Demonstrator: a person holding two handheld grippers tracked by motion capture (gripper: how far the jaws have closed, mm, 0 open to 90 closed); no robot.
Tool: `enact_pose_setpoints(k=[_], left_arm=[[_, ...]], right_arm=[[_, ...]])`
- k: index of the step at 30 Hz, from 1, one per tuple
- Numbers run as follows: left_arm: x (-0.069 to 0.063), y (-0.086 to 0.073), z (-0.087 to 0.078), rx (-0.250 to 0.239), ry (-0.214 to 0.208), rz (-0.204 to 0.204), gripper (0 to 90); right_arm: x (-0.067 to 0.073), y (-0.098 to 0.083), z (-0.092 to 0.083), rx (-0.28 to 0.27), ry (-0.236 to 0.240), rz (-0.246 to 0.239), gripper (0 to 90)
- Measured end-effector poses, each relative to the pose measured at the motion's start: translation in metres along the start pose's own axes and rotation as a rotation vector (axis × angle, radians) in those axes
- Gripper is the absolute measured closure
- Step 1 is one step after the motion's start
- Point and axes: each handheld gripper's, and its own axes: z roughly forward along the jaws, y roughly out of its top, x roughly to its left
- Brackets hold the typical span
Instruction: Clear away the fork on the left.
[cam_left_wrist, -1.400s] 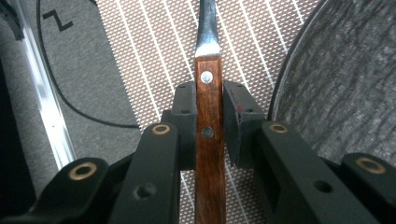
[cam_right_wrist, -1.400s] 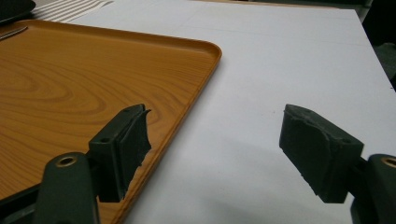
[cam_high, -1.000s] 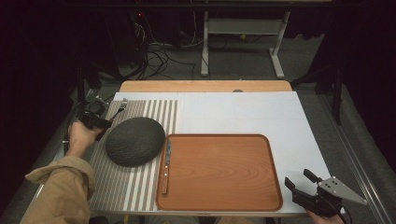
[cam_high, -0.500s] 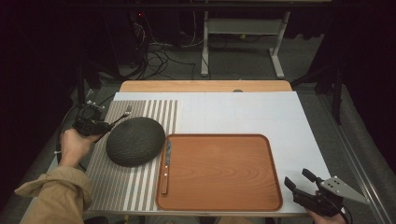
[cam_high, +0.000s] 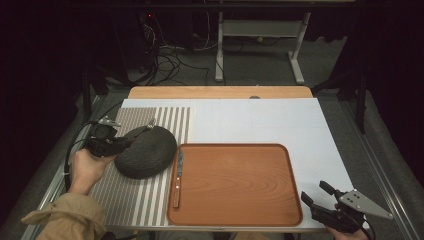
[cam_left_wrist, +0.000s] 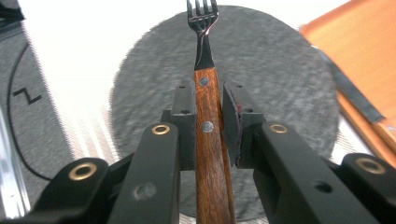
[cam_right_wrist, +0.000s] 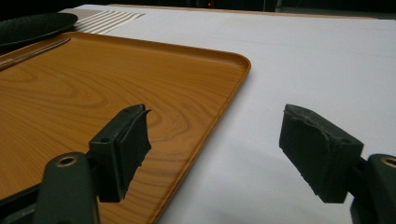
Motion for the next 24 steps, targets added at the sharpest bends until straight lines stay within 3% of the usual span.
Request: enact_pose_setpoints(k=[4, 11, 15, 24], left_arm=[[-0.014, -0.004, -0.008, -0.031, -0.001, 0.017, 72.7], [-0.042, -0.01, -0.021, -0.093, -0.047, 0.058, 72.8], [-0.054, -0.012, -0.022, -0.093, -0.072, 0.093, 72.8], [-0.073, -0.013, -0.017, -0.111, -0.111, 0.122, 72.8]], right_arm=[[0.002, 0.001, 0.002, 0.002, 0.033, -0.021, 24.8], [0.005, 0.001, 0.0, -0.006, 0.044, -0.038, 24.8], [0.007, 0.002, 0.0, -0.002, 0.045, -0.05, 24.8], [0.007, 0.002, 0.0, -0.005, 0.048, -0.046, 24.8]])
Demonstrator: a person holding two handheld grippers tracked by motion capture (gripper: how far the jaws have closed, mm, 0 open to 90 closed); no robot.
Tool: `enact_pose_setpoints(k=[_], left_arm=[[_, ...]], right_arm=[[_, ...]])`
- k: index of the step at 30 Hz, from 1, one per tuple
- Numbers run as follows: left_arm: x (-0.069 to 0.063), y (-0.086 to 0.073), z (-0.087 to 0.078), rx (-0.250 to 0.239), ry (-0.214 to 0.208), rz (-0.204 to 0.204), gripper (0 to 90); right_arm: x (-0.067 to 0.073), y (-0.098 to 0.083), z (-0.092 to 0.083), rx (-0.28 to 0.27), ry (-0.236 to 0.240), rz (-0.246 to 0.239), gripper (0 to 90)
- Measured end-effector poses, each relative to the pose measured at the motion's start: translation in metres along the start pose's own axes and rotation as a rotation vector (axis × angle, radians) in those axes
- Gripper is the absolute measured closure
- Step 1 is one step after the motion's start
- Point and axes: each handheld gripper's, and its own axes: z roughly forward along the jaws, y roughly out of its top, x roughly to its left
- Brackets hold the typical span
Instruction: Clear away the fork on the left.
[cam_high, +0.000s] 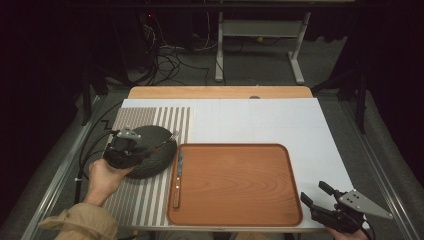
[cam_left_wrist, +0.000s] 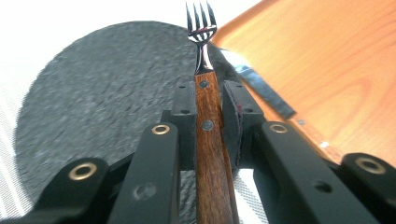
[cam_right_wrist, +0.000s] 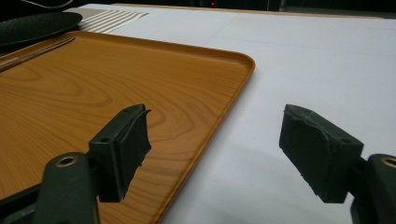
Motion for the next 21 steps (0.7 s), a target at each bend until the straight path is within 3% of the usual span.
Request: enact_pose_setpoints(k=[13, 21], left_arm=[[-0.034, 0.001, -0.001, -0.021, -0.058, 0.061, 72.7], [-0.06, 0.006, 0.006, -0.02, -0.09, 0.099, 72.7]], right_arm=[[0.001, 0.0, 0.0, 0.007, 0.007, -0.008, 24.8], [0.001, 0.0, 0.0, 0.01, 0.011, -0.01, 24.8]])
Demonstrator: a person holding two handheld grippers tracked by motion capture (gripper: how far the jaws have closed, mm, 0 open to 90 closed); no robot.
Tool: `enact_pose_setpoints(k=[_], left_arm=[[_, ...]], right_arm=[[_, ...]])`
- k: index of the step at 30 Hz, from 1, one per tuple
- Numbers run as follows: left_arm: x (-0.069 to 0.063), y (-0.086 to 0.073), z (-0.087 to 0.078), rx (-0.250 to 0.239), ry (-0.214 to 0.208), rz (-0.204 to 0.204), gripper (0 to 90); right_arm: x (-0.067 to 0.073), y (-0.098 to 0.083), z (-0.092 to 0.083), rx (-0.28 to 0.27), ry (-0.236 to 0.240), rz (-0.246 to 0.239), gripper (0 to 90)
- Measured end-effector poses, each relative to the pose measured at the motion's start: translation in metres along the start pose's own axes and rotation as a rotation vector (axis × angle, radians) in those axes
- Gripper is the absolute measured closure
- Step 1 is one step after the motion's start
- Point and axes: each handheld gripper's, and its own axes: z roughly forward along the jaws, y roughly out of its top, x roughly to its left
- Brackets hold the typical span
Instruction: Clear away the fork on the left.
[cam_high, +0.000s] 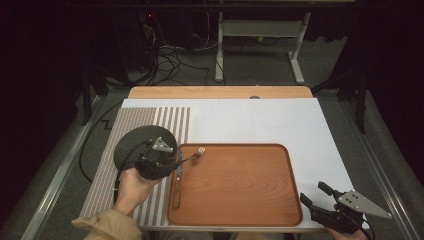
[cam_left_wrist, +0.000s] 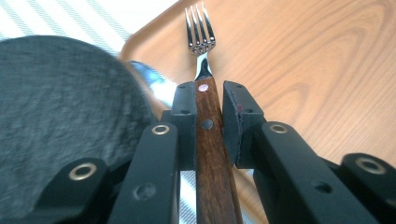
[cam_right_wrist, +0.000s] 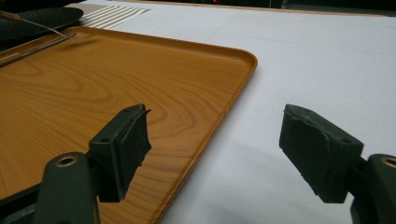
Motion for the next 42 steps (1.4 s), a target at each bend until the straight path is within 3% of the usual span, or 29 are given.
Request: enact_pose_setpoints(k=[7, 14, 25, 33, 42], left_arm=[[-0.021, 0.006, 0.011, 0.009, -0.017, 0.027, 72.5], [-0.04, 0.009, 0.034, 0.039, -0.04, 0.041, 72.3], [-0.073, 0.011, 0.059, 0.098, -0.035, 0.081, 72.1], [-0.085, 0.008, 0.068, 0.145, -0.075, 0.084, 72.0], [-0.097, 0.007, 0.077, 0.159, -0.098, 0.094, 72.0]], right_arm=[[0.0, 0.0, 0.0, 0.0, 0.004, -0.001, 24.8], [0.0, 0.0, 0.001, 0.008, 0.004, -0.007, 24.8], [0.0, 0.0, 0.0, 0.009, 0.005, -0.008, 24.7], [0.0, -0.001, 0.0, 0.011, 0.005, -0.011, 24.8], [0.0, -0.001, 0.001, 0.016, 0.006, -0.01, 24.8]])
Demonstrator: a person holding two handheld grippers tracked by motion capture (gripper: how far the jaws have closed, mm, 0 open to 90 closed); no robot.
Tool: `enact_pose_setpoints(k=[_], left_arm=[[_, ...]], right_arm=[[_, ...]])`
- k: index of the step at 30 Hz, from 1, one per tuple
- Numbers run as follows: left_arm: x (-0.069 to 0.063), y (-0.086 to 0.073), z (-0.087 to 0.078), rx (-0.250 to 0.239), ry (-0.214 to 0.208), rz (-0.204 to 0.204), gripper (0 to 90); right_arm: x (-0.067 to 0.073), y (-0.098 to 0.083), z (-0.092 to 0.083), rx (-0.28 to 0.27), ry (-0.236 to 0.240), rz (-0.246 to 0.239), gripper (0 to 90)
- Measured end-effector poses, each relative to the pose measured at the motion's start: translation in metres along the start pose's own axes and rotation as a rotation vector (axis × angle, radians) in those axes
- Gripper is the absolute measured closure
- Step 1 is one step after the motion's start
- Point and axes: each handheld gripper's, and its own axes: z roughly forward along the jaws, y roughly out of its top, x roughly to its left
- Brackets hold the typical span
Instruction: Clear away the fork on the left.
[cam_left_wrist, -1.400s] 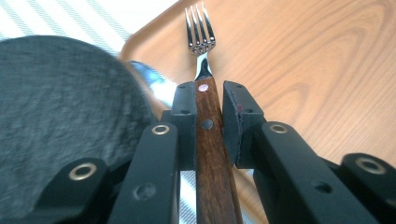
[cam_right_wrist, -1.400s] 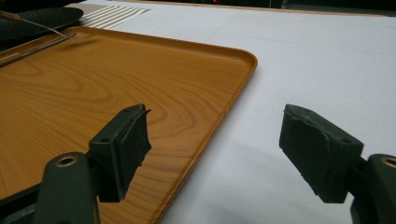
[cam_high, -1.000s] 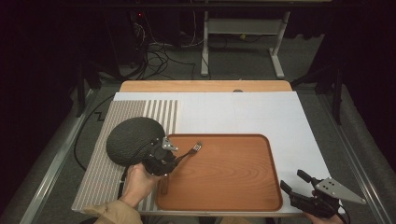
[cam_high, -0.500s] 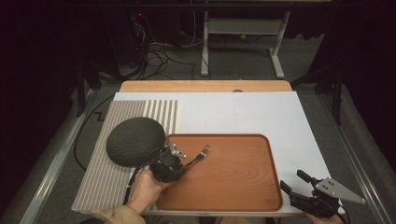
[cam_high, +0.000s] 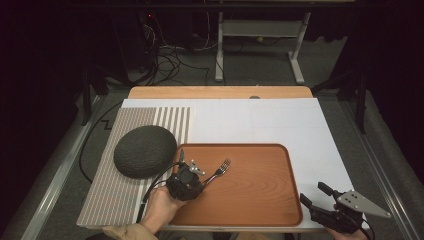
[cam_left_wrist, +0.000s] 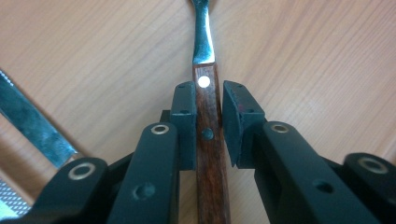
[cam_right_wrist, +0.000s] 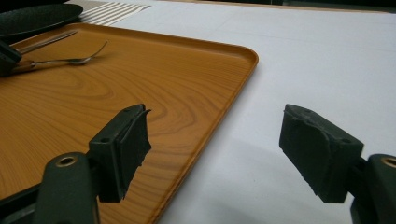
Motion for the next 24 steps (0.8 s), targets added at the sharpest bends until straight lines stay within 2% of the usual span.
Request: enact_pose_setpoints(k=[4, 6, 9, 13, 15, 17, 19, 24], left_arm=[[-0.005, 0.001, 0.003, 0.003, -0.003, 0.01, 71.9], [-0.007, 0.001, 0.004, 0.003, -0.007, 0.012, 67.2], [-0.009, 0.0, 0.006, 0.006, -0.011, 0.015, 67.1], [-0.011, -0.001, 0.009, 0.007, -0.021, 0.013, 58.5], [-0.012, -0.002, 0.01, 0.009, -0.023, 0.015, 58.0], [-0.012, -0.002, 0.01, 0.005, -0.022, 0.017, 57.9], [-0.012, -0.002, 0.01, -0.003, -0.021, 0.019, 54.1], [-0.012, -0.002, 0.008, -0.036, -0.016, 0.04, 54.9]], right_arm=[[0.0, 0.0, 0.0, 0.001, 0.001, 0.001, 24.8], [0.0, 0.0, 0.0, 0.003, 0.0, 0.003, 24.7], [0.0, 0.0, 0.0, 0.004, -0.001, 0.004, 24.8], [0.0, 0.0, 0.0, 0.004, -0.001, 0.002, 24.7], [0.0, 0.0, 0.0, 0.004, 0.0, 0.003, 24.8], [0.0, 0.0, 0.0, 0.004, -0.001, 0.002, 24.7], [0.0, 0.0, 0.0, 0.004, -0.001, 0.002, 24.8], [0.0, 0.0, 0.0, 0.004, -0.006, 0.002, 24.7]])
